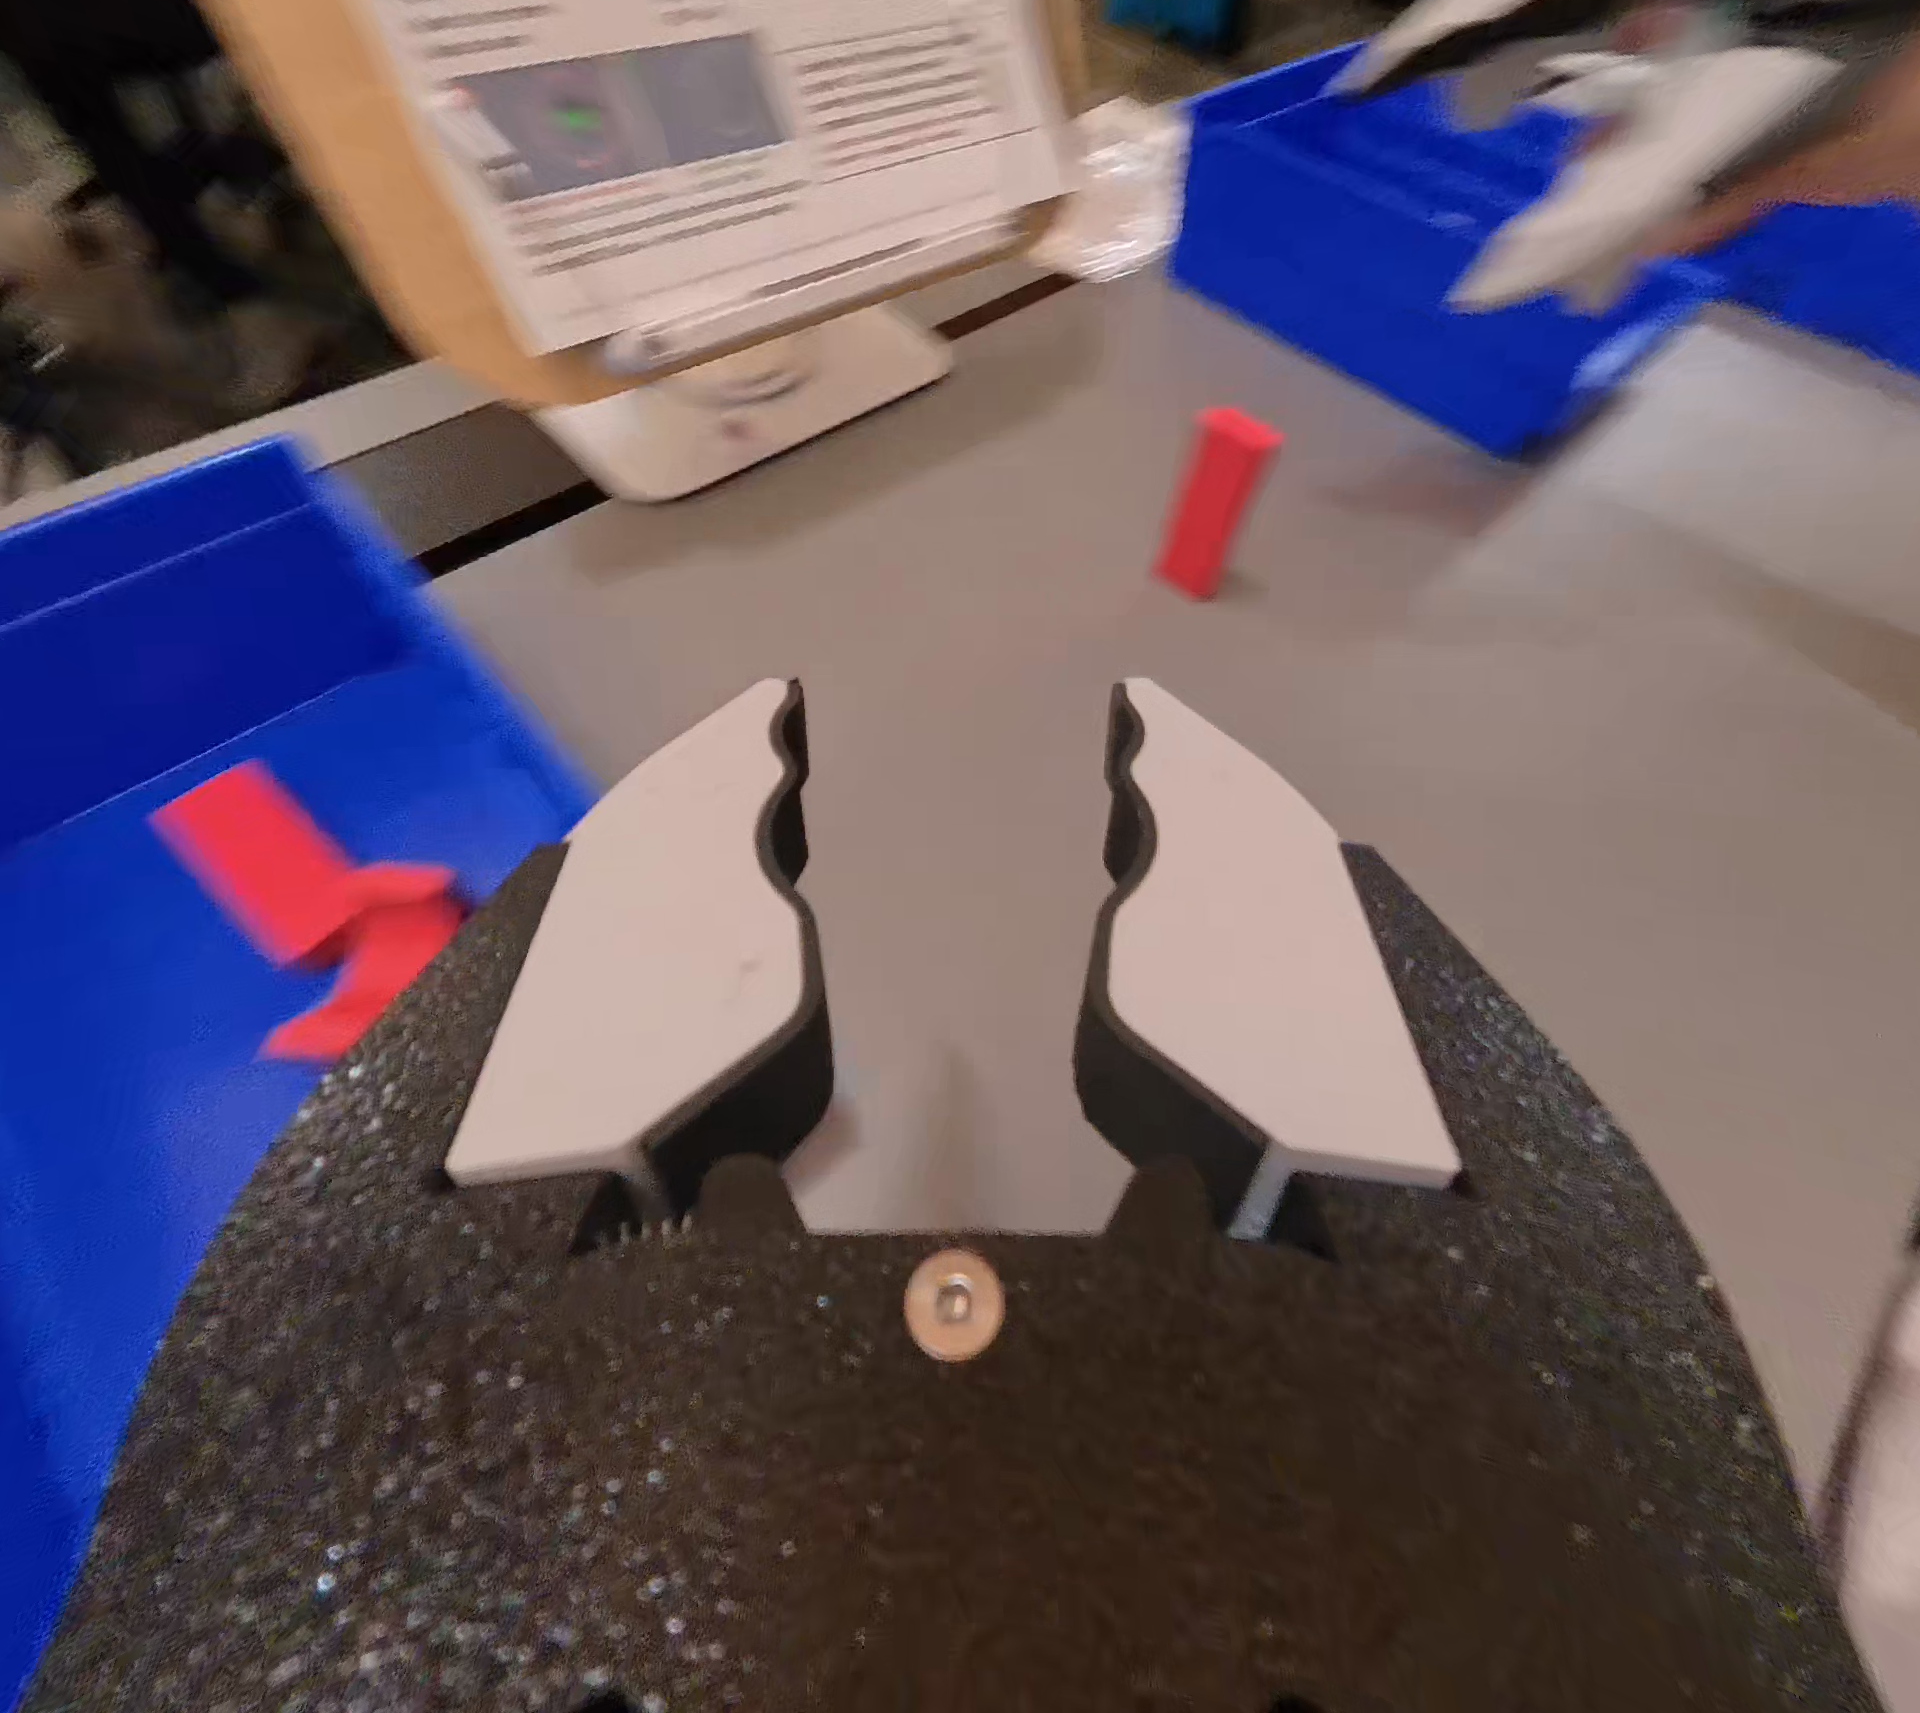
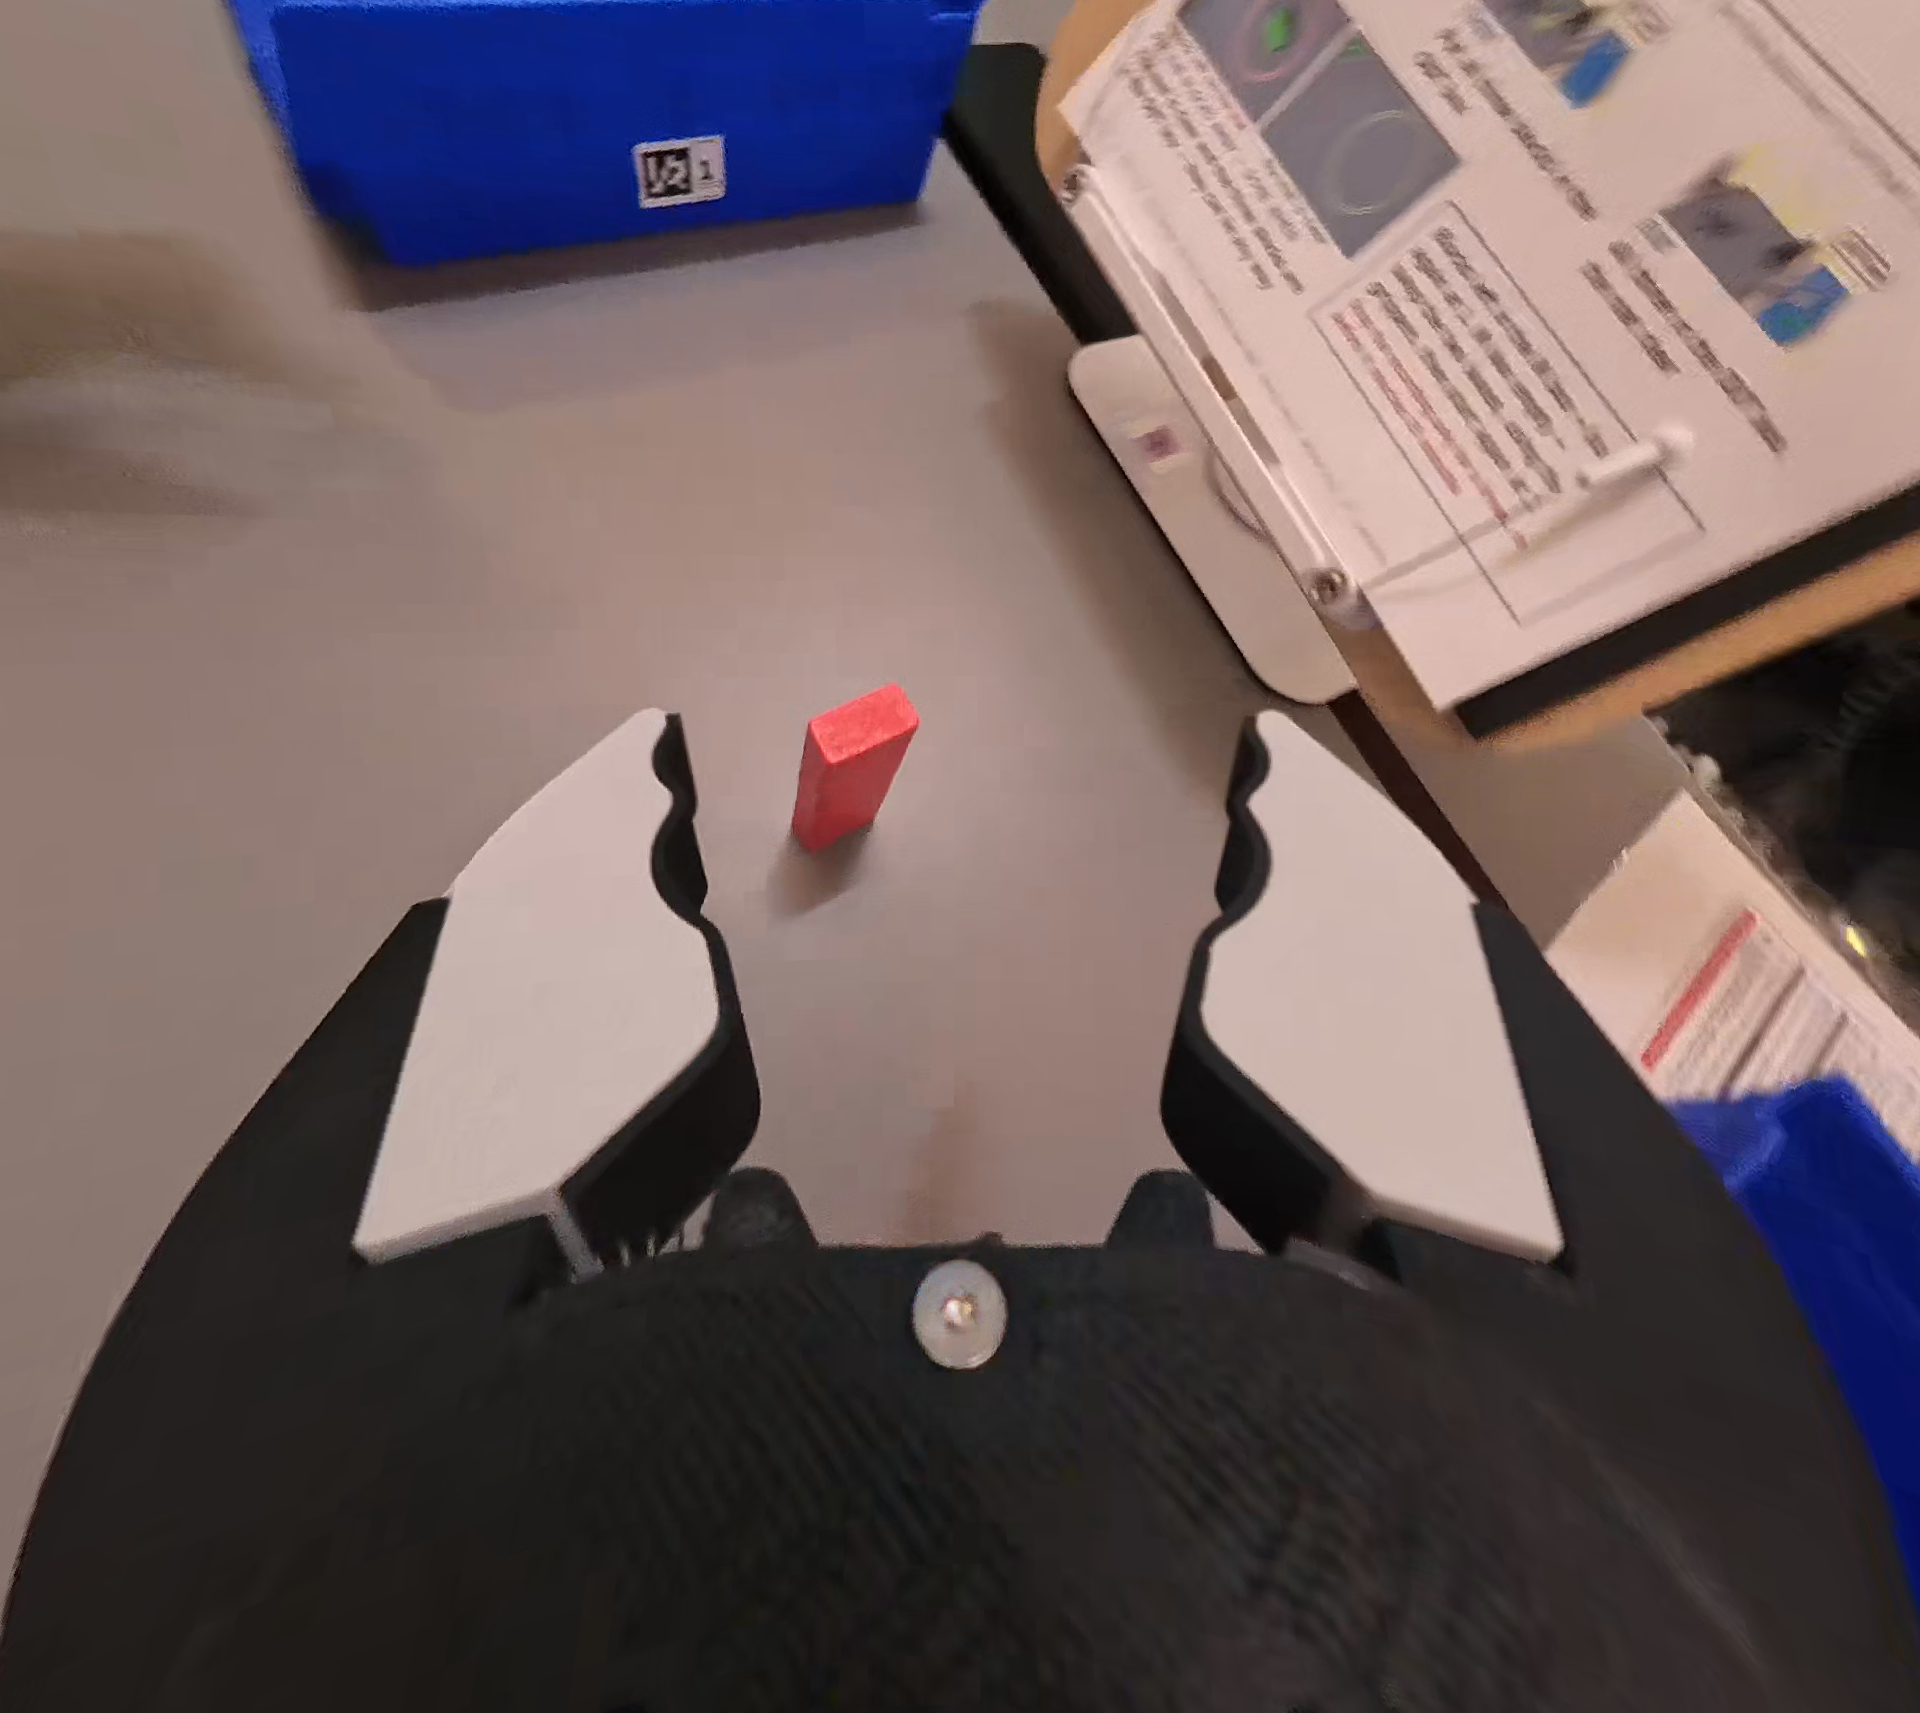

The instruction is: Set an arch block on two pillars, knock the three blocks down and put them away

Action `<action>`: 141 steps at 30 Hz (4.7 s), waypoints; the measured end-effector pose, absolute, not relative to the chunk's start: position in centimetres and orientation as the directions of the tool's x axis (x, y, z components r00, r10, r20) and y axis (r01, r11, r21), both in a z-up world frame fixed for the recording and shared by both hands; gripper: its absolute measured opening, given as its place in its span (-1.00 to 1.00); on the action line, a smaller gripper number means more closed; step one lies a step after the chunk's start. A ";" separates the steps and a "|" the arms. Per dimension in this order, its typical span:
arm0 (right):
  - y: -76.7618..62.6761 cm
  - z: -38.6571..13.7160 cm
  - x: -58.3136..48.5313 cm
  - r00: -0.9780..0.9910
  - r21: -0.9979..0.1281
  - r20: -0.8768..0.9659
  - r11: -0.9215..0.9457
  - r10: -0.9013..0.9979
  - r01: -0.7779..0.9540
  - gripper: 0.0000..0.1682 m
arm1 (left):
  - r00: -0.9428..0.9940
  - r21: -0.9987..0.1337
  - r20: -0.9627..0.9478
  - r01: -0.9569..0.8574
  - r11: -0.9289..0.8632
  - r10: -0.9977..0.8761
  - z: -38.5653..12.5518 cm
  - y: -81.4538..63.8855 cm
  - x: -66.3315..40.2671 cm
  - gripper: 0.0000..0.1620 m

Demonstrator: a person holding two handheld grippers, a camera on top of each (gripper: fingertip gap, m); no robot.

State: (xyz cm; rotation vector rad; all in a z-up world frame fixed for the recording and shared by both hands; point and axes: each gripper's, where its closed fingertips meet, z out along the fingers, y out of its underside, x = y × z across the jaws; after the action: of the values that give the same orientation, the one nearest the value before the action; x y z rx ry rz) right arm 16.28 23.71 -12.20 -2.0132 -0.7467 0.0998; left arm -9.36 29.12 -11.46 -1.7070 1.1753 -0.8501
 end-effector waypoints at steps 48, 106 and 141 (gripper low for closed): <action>15.4 -19.5 14.6 0.927 -0.921 -0.058 -0.378 0.369 0.092 0.07 | 0.829 -0.165 -0.002 -0.552 -0.817 -0.560 -29.0 56.6 -13.5 -0.60; 21.1 -11.7 5.1 0.771 -0.980 0.091 -0.083 0.630 0.183 -0.44 | -0.576 -0.978 0.013 0.161 -0.129 -0.817 -5.2 19.6 6.4 -0.61; 20.3 -14.1 4.1 0.752 -0.965 0.124 -0.099 0.647 0.244 -0.61 | -0.591 -0.746 -0.031 -0.523 0.412 -0.806 -8.3 19.6 4.7 -0.58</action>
State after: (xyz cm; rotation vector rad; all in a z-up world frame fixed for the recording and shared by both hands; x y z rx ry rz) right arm 4.11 20.32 -14.07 -1.6758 -0.7170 0.3924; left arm 4.67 19.58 -8.31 -1.1385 2.2853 -1.0032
